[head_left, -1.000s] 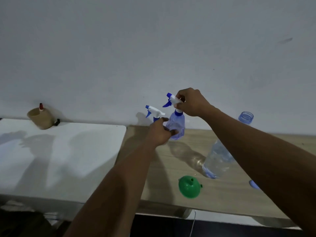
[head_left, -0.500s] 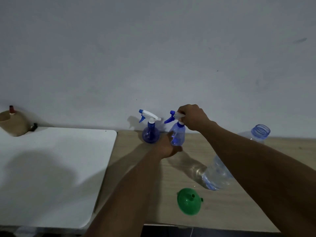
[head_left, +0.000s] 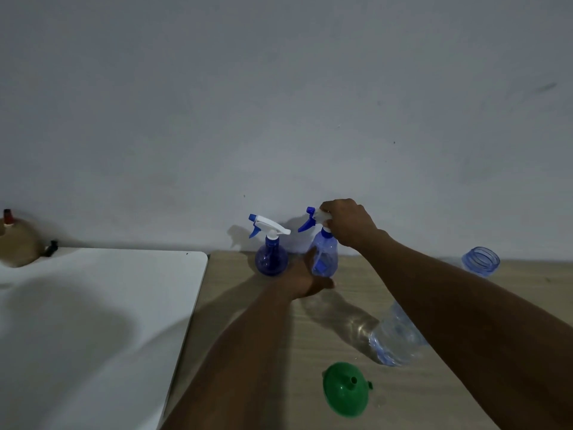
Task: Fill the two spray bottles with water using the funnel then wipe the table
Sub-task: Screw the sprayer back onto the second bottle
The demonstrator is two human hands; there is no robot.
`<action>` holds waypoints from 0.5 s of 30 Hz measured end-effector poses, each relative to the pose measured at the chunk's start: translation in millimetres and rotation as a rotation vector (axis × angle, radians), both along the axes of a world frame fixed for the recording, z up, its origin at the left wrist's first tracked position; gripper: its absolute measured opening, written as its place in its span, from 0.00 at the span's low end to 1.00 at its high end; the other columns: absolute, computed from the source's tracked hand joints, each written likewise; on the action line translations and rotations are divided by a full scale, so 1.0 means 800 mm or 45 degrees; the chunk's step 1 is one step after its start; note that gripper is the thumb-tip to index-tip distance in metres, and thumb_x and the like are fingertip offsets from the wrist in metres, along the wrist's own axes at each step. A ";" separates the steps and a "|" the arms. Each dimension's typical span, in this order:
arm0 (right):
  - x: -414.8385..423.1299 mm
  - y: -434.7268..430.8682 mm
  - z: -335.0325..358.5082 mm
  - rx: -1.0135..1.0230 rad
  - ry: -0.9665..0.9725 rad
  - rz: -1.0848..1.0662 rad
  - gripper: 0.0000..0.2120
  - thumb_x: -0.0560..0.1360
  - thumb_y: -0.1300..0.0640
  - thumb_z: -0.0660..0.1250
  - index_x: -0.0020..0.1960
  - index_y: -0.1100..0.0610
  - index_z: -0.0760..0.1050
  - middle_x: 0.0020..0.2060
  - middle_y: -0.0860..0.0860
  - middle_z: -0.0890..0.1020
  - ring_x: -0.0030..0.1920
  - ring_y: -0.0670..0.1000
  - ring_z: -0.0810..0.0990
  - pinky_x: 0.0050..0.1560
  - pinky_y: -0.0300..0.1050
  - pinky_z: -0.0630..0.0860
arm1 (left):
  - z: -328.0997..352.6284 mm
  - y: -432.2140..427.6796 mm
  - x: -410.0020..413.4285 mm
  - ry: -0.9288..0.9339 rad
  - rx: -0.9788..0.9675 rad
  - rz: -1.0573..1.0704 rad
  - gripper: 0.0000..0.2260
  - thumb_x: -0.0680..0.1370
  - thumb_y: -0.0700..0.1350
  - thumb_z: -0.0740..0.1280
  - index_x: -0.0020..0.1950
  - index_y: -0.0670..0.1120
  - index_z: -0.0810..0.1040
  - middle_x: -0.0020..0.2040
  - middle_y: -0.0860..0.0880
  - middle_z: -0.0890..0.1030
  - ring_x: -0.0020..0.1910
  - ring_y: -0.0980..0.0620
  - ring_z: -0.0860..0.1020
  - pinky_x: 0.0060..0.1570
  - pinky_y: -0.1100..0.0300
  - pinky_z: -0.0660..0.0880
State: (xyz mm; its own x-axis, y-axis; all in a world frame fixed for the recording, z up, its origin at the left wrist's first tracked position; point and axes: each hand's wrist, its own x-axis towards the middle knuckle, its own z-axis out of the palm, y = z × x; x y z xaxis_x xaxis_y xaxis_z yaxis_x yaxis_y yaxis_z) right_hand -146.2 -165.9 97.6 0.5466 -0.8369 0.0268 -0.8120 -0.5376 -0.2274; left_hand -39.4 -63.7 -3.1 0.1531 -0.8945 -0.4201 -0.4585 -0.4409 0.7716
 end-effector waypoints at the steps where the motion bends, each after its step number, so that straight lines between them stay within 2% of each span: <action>1: 0.000 0.001 0.002 0.019 0.008 0.002 0.14 0.73 0.62 0.70 0.58 0.57 0.77 0.52 0.56 0.82 0.49 0.58 0.81 0.47 0.50 0.78 | 0.004 0.000 -0.002 0.016 0.013 -0.010 0.51 0.61 0.54 0.80 0.80 0.54 0.58 0.75 0.50 0.69 0.72 0.48 0.70 0.71 0.53 0.68; 3: 0.000 0.004 0.009 0.082 0.037 0.010 0.16 0.73 0.60 0.71 0.60 0.58 0.75 0.54 0.57 0.81 0.51 0.58 0.80 0.51 0.52 0.79 | 0.015 -0.002 -0.006 -0.054 0.086 -0.102 0.39 0.72 0.49 0.76 0.78 0.48 0.61 0.73 0.48 0.70 0.72 0.46 0.69 0.71 0.54 0.67; 5: -0.002 0.008 0.018 0.134 0.071 0.001 0.22 0.73 0.57 0.72 0.65 0.60 0.71 0.58 0.58 0.78 0.54 0.59 0.79 0.54 0.53 0.79 | 0.033 -0.002 -0.012 -0.119 0.118 -0.140 0.30 0.79 0.50 0.69 0.76 0.45 0.62 0.72 0.45 0.69 0.71 0.44 0.69 0.73 0.50 0.65; 8: -0.008 0.013 0.041 0.157 0.065 -0.037 0.27 0.73 0.55 0.72 0.67 0.61 0.67 0.60 0.60 0.75 0.57 0.60 0.77 0.56 0.54 0.78 | 0.037 0.008 -0.012 -0.213 0.091 -0.221 0.38 0.75 0.51 0.73 0.79 0.48 0.56 0.75 0.45 0.66 0.71 0.43 0.69 0.71 0.47 0.67; 10: -0.014 0.018 0.061 0.144 0.052 -0.052 0.27 0.73 0.54 0.72 0.68 0.60 0.67 0.61 0.59 0.75 0.58 0.60 0.76 0.58 0.55 0.78 | 0.042 0.022 -0.012 -0.136 0.032 -0.152 0.44 0.71 0.51 0.77 0.80 0.53 0.56 0.75 0.48 0.67 0.71 0.45 0.70 0.70 0.50 0.68; 13: -0.027 0.029 0.094 0.114 0.025 -0.025 0.26 0.75 0.53 0.70 0.70 0.58 0.68 0.64 0.58 0.75 0.60 0.58 0.76 0.57 0.49 0.75 | 0.058 0.036 -0.018 -0.135 0.042 -0.150 0.44 0.67 0.58 0.76 0.78 0.56 0.58 0.73 0.50 0.69 0.66 0.45 0.73 0.68 0.49 0.72; 15: -0.038 0.041 0.117 0.102 -0.008 0.017 0.22 0.76 0.52 0.69 0.68 0.57 0.71 0.63 0.55 0.76 0.60 0.56 0.76 0.54 0.45 0.72 | 0.070 0.047 -0.028 -0.067 0.002 -0.135 0.45 0.67 0.57 0.78 0.78 0.53 0.60 0.72 0.50 0.69 0.68 0.46 0.73 0.69 0.51 0.71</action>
State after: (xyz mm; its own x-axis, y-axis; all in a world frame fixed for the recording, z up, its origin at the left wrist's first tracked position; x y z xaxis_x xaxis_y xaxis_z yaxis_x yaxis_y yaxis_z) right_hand -176.4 -132.9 190.9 0.5575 -0.8294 -0.0366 -0.8036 -0.5280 -0.2749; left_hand -61.7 -25.9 52.9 0.0799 -0.9060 -0.4157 -0.5423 -0.3894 0.7445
